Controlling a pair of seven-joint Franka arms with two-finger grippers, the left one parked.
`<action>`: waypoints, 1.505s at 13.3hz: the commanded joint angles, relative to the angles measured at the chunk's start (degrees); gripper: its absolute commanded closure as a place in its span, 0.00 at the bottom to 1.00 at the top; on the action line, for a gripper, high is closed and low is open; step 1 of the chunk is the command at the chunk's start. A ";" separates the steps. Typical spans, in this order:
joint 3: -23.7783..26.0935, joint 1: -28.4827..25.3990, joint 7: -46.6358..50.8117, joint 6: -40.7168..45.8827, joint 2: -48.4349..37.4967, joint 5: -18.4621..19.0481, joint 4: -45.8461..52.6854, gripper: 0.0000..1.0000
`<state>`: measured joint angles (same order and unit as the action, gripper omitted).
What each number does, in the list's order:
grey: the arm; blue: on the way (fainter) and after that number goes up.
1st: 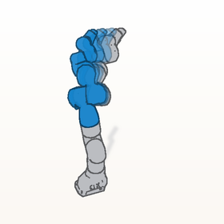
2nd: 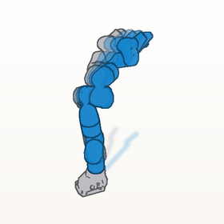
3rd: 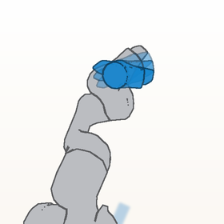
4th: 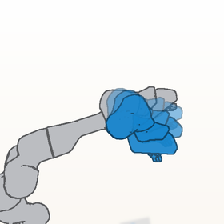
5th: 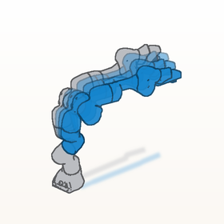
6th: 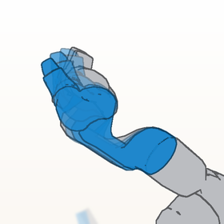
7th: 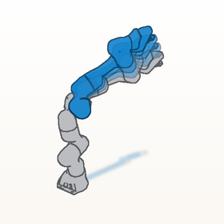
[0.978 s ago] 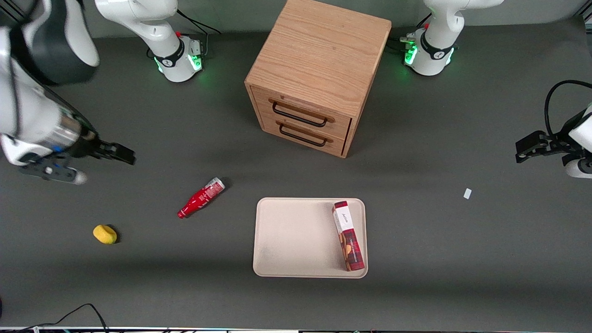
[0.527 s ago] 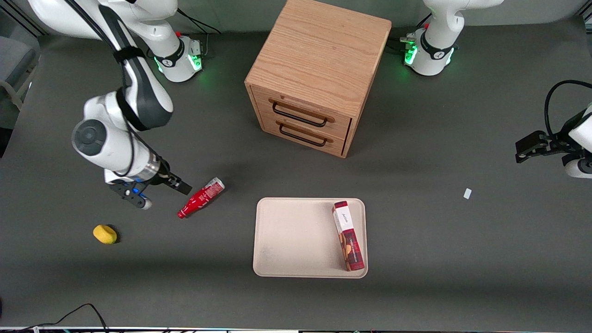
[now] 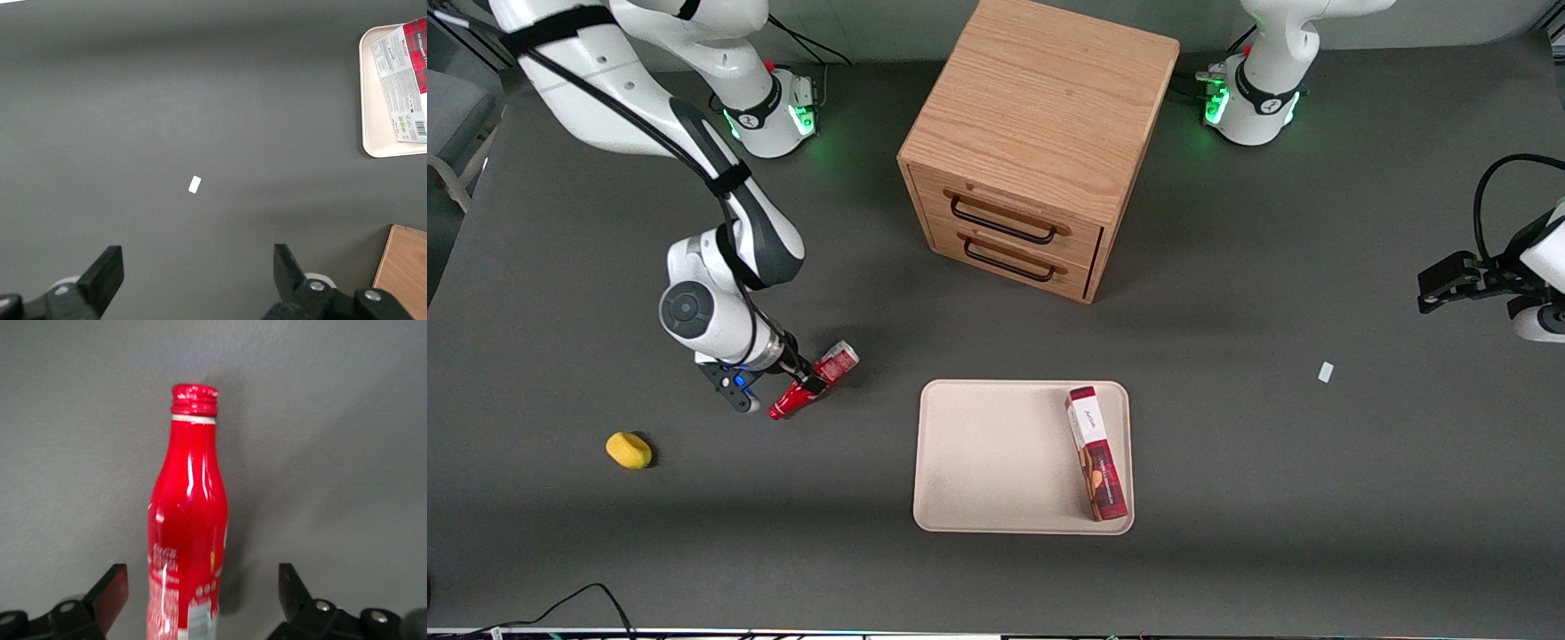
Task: Place coke bottle on tray
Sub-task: 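Close the right gripper around the bottle's body, then lift the bottle and carry it over the white tray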
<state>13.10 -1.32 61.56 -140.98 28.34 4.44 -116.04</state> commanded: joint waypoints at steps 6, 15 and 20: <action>0.35 -0.52 3.30 -3.33 4.00 1.36 2.22 0.70; 2.45 -0.44 -2.47 13.22 3.21 1.80 17.12 1.00; 3.86 -1.92 -18.03 27.40 7.24 2.41 39.27 1.00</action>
<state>16.84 -1.72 48.36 -118.41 31.72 5.76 -86.66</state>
